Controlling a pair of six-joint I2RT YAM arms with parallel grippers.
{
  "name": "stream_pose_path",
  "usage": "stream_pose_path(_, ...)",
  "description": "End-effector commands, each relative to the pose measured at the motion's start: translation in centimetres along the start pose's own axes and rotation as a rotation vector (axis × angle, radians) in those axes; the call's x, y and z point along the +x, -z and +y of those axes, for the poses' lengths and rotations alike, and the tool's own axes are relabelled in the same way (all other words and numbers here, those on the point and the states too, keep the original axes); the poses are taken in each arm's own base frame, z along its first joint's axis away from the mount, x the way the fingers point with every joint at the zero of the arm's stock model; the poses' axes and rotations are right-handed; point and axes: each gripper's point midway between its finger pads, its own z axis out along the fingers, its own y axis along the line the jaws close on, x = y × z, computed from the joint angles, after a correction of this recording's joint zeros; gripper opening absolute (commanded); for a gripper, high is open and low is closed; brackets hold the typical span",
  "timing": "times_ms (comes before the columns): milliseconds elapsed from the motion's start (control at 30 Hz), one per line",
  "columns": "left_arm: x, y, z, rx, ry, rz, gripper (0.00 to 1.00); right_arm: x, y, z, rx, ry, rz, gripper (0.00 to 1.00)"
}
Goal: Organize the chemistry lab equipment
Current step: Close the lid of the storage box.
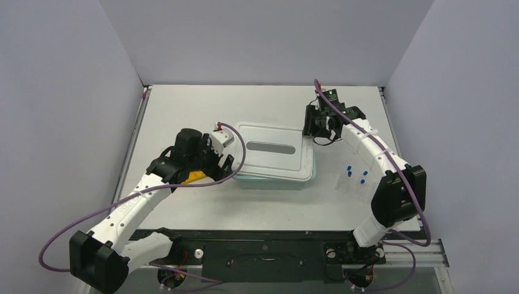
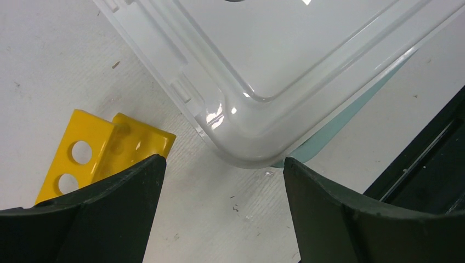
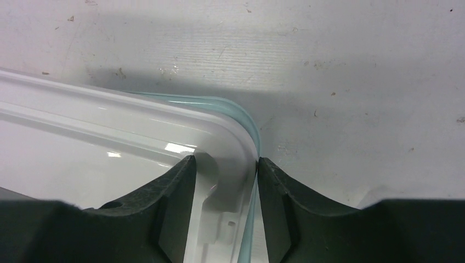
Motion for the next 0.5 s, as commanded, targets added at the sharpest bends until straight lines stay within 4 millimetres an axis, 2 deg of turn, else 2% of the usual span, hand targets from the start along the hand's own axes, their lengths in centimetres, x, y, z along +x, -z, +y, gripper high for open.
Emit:
stream_pose_path(0, -0.3, 0.4, -1.4, 0.072, -0.024, -0.013, 0.77, -2.1, 0.6, 1.5, -0.02, 0.025, -0.058, 0.41)
stream_pose_path(200, -0.2, 0.7, -2.5, 0.128, -0.021, -0.015, 0.76, -2.0, 0.3, 1.8, -0.015, 0.033, -0.054, 0.41)
stream_pose_path(467, 0.0, 0.8, -3.6, 0.177, -0.034, -0.011, 0.76, -2.2, 1.0, 0.2, 0.048, 0.025, -0.075, 0.41)
